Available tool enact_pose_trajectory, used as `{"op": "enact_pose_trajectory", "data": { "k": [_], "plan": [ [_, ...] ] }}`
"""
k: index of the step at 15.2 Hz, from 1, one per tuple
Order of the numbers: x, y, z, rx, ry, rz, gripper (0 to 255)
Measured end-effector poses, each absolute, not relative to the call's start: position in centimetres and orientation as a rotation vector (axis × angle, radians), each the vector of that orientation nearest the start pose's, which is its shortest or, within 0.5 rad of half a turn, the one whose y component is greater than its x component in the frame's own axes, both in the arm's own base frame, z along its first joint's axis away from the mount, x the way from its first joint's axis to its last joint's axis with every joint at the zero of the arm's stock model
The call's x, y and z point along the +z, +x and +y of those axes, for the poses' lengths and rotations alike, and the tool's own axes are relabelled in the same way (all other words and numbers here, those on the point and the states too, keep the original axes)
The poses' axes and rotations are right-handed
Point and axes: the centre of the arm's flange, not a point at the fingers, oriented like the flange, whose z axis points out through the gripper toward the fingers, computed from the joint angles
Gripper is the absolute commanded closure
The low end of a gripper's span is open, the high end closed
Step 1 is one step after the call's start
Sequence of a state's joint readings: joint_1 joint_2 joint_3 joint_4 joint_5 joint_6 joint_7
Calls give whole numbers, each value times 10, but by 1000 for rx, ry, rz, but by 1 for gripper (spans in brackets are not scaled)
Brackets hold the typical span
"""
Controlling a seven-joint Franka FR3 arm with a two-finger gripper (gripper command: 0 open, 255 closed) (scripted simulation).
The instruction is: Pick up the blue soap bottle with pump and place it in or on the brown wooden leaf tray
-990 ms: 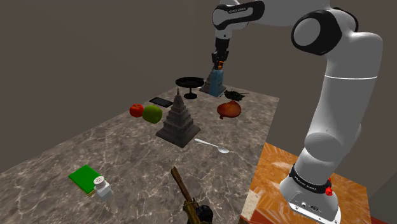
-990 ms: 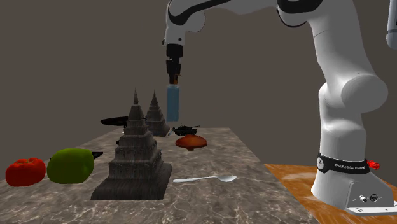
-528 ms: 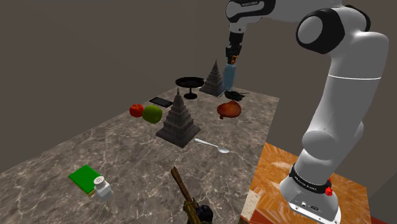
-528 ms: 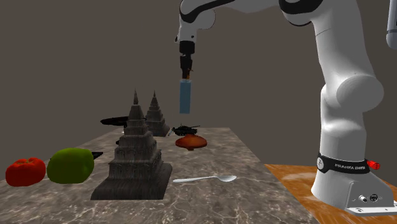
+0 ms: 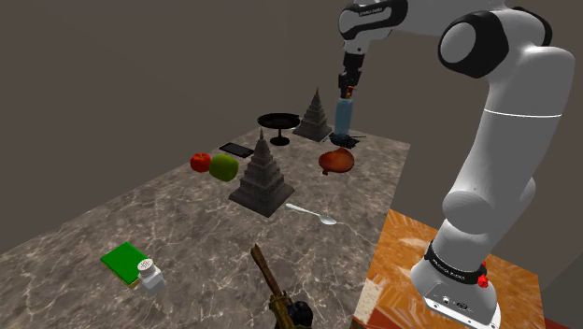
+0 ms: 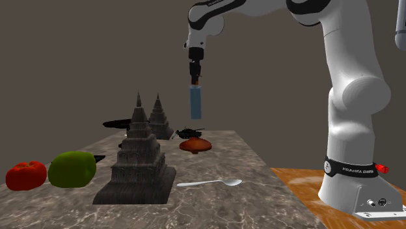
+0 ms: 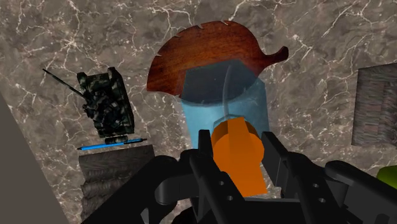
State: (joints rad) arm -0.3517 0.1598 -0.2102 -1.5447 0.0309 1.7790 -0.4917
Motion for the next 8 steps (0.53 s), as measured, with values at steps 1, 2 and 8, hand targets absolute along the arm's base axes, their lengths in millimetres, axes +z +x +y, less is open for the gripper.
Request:
{"op": "enact_pose_trajectory", "data": {
  "k": [1,2,8],
  "plan": [
    [559,530,-320,-105,-3179,113,255],
    [553,530,-320,-105,-3179,113,255],
    [521,531,-319,-105,-3179,113,255]
  ]
}}
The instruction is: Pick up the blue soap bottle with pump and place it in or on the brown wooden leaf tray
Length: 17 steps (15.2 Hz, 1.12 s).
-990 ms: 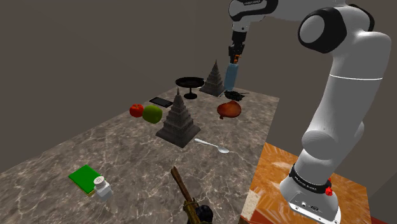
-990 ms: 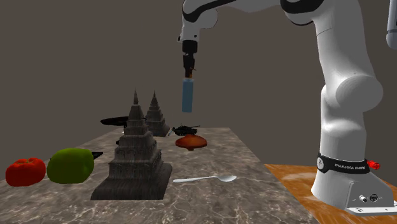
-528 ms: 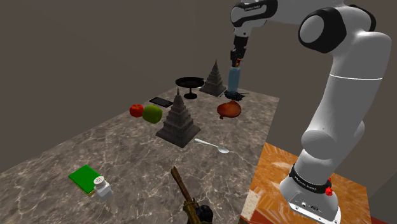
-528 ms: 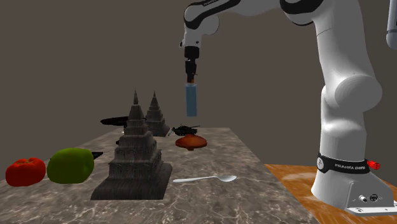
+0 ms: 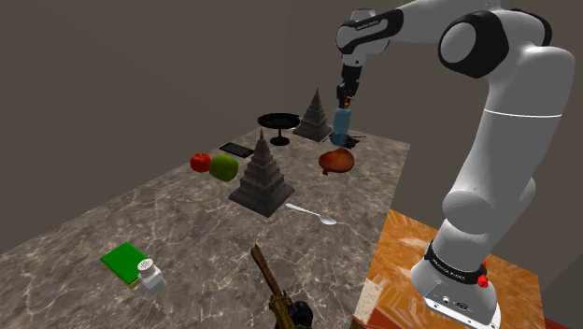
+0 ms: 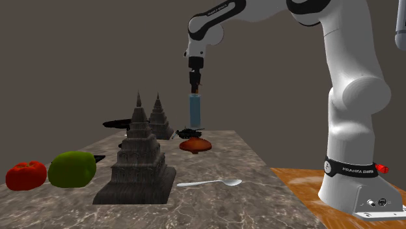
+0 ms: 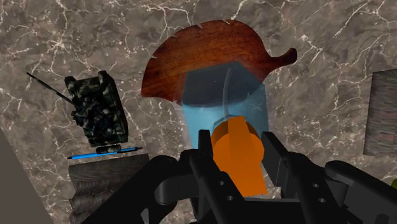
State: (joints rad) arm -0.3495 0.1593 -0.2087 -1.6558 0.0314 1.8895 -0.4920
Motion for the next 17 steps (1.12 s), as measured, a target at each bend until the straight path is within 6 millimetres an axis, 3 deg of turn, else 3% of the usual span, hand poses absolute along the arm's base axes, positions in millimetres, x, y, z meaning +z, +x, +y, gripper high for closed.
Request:
{"op": "enact_pose_trajectory", "data": {
  "k": [14,17],
  "plan": [
    [447,529,-320,-105,-3179,113,255],
    [441,529,-320,-105,-3179,113,255]
  ]
}}
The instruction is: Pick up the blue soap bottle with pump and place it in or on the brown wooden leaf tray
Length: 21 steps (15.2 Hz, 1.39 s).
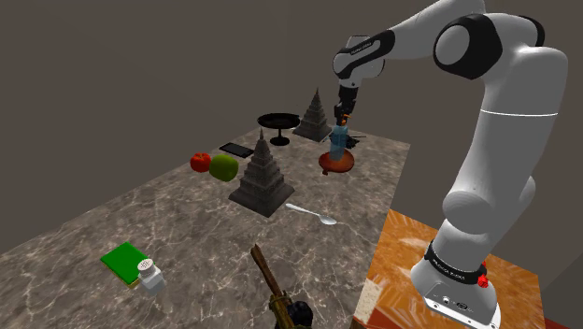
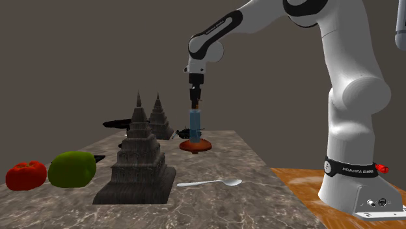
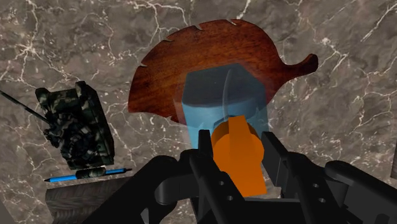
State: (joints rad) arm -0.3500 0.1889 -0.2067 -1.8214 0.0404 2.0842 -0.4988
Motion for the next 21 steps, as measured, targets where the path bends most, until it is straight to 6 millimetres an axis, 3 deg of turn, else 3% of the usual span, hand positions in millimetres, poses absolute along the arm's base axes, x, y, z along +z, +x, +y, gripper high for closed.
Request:
{"op": "enact_pose_trajectory", "data": {
  "k": [4,5,11,16,21],
  "plan": [
    [440,529,-319,-106,-3179,113,255],
    [440,529,-319,-106,-3179,113,0],
    [441,529,-319,-107,-3180,113,0],
    [483,526,-315,-109,-3180,113,0],
    [490,526,-317,-107,-3180,113,0]
  ]
}}
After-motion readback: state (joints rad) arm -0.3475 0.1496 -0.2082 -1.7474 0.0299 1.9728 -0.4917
